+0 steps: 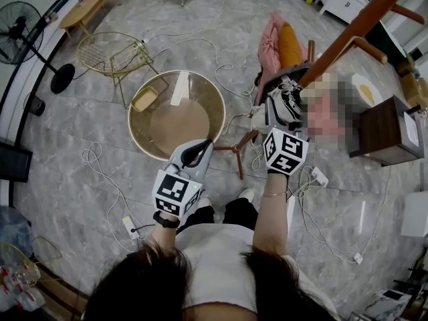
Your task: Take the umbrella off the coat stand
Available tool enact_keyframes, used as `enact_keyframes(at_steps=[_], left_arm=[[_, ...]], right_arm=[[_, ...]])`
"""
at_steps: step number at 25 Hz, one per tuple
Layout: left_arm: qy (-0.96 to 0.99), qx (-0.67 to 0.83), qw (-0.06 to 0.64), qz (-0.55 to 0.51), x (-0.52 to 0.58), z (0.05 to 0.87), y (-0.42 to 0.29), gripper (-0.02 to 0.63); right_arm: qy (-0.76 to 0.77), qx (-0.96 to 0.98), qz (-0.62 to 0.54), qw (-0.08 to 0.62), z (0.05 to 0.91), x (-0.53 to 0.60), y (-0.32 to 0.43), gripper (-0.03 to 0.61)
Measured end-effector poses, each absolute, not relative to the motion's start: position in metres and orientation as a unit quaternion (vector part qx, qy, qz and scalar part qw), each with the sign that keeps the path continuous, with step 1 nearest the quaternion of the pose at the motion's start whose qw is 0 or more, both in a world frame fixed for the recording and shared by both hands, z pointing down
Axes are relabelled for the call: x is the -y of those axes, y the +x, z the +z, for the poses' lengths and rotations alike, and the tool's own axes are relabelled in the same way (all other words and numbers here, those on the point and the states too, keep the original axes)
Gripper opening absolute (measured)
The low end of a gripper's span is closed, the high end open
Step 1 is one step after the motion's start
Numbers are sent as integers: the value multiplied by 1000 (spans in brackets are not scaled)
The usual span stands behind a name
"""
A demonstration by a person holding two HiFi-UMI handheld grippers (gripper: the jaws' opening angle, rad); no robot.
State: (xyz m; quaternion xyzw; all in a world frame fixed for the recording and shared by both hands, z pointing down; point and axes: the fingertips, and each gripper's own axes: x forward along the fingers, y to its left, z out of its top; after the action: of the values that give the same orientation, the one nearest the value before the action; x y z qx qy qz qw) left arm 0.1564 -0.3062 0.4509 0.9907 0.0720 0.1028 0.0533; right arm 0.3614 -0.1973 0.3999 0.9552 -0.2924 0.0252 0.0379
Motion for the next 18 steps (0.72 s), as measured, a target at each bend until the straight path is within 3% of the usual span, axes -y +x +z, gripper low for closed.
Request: enact_keyframes(at_steps=[18], left_arm=[[994,-69,44,74,292,428,147,58]], right_arm=[[950,311,-22,31,356,177,326,328]])
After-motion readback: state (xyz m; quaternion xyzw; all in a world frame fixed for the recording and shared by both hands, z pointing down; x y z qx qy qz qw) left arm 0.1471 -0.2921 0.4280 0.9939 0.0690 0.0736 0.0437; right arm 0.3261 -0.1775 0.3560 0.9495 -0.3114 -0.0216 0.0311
